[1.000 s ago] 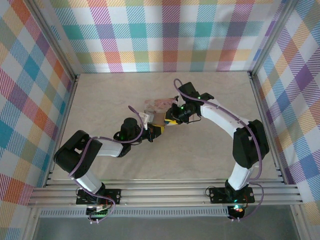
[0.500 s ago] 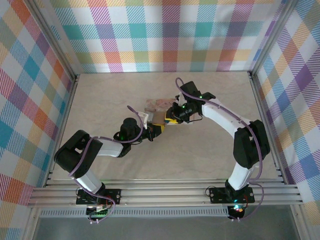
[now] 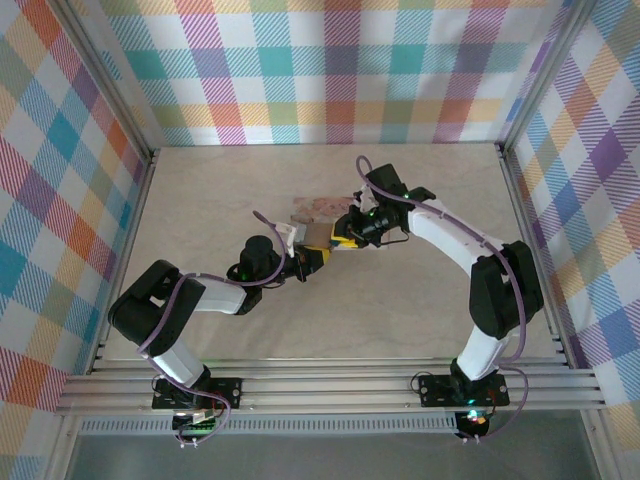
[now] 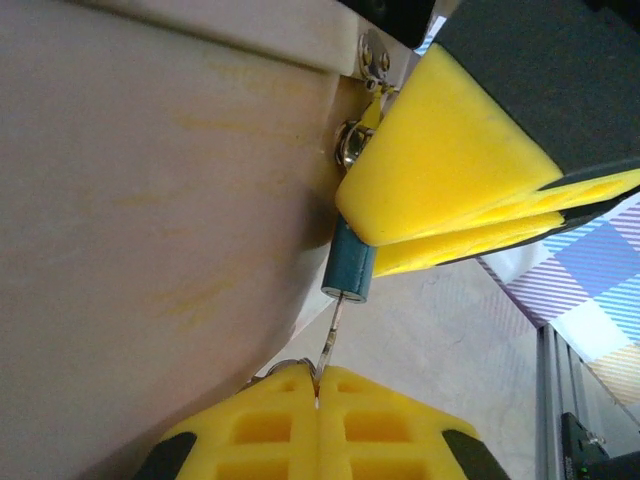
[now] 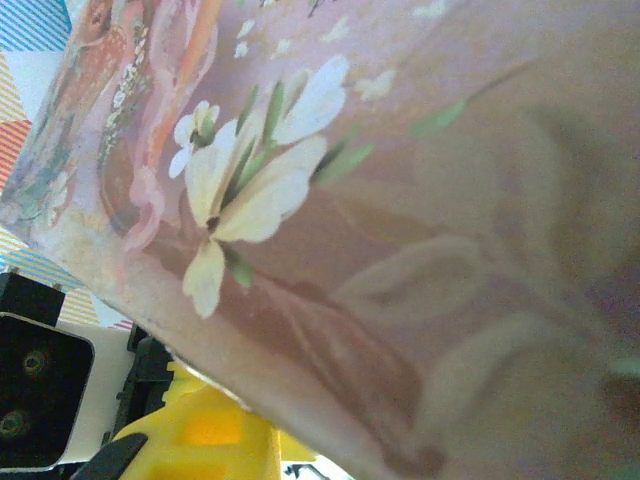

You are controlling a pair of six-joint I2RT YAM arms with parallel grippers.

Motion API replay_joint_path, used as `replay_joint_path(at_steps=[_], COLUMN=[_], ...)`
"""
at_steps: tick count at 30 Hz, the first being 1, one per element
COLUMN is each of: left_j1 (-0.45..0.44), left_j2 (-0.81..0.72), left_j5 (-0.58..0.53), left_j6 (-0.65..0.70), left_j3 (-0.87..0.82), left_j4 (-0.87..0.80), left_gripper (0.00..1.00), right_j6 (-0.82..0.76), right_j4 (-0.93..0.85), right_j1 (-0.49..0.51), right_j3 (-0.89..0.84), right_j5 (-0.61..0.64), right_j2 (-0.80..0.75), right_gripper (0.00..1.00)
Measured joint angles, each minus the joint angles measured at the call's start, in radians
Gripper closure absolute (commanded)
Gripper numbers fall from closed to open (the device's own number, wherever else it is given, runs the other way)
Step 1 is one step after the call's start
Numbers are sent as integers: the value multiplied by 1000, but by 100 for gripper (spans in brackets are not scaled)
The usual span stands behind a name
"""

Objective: Unlock the padlock with the key

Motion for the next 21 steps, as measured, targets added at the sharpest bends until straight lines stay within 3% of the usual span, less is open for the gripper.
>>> replay_joint_path(at_steps=[21], left_j1=[-2], left_j2=[29], left_j5=[26], left_j6=[-26], left_j3=[33], left_j4=[16], left_gripper=[100], right_j6=[-11], right_j4=[-7], right_j1=[-5], right_j3=[-1], right_j5=[-5], right_j2=[0], right_gripper=[100])
